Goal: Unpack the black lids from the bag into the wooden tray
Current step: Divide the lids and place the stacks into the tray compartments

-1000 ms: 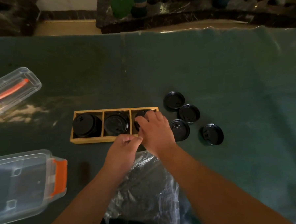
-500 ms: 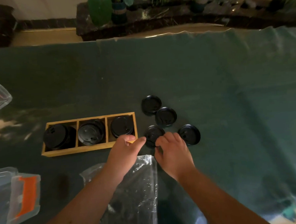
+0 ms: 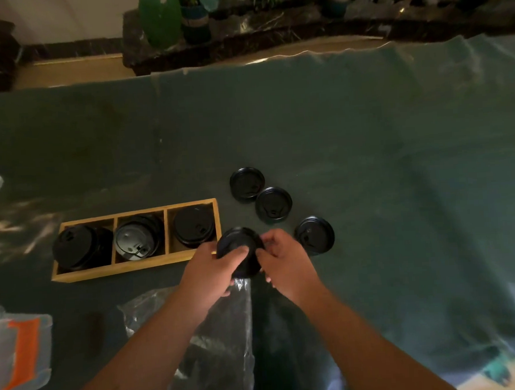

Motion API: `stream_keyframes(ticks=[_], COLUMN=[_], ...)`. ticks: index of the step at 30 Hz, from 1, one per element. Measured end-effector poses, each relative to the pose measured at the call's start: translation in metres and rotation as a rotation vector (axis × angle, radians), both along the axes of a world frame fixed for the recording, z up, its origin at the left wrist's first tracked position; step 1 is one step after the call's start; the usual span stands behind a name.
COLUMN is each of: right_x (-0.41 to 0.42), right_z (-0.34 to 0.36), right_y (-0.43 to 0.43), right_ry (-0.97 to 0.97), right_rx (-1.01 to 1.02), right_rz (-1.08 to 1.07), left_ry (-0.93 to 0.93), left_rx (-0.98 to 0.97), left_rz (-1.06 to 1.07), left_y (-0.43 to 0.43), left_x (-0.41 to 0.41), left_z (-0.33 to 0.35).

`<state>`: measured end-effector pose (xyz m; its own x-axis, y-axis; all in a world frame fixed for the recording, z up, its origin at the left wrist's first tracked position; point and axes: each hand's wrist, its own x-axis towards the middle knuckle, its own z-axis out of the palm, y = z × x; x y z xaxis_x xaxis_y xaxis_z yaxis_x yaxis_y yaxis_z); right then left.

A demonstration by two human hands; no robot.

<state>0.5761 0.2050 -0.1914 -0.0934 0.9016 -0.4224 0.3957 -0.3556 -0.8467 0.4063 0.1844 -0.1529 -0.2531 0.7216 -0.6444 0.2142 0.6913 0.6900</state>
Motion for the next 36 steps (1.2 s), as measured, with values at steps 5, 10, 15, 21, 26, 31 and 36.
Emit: stream_keyframes(ticks=[5,10,15,21,26,31,36], right_x=[0.063,0.068,0.006,-0.016,0.001,0.013,-0.002], right_z=[-0.017,-0.005,0.020,0.020,-0.005,-0.026,0.003], right_y=[0.006,0.014,-0.025,-0.014,0.030,0.080,0.040], right_ry=[-0.813,-0.900,-0.401,-0.183,-0.393,-1.033,-0.704], right_rx=[0.297,0.281,0.610,0.592,0.698,0.357,0.697], right_rz=[0.100,0.230,0.339,0.525,0.299,0.465,0.275], left_ry=[0.035,0.034,-0.078,-0.104,-0.013,-0.040,-0.063], left_rx=[0.038,0.006,-0.081,-0.083,-0.052,-0.039,-0.020], left_rz=[0.024,-0.032,0.020,0.025,0.078,0.059,0.089], left_y=[0.014,0.024,0.026,0.022,0.011,0.003,0.008], left_x=[0.003,0.009,0.017,0.000,-0.020,-0.025,-0.027], left_z=[0.000,-0.002,-0.002,0.001,-0.005,-0.004,-0.005])
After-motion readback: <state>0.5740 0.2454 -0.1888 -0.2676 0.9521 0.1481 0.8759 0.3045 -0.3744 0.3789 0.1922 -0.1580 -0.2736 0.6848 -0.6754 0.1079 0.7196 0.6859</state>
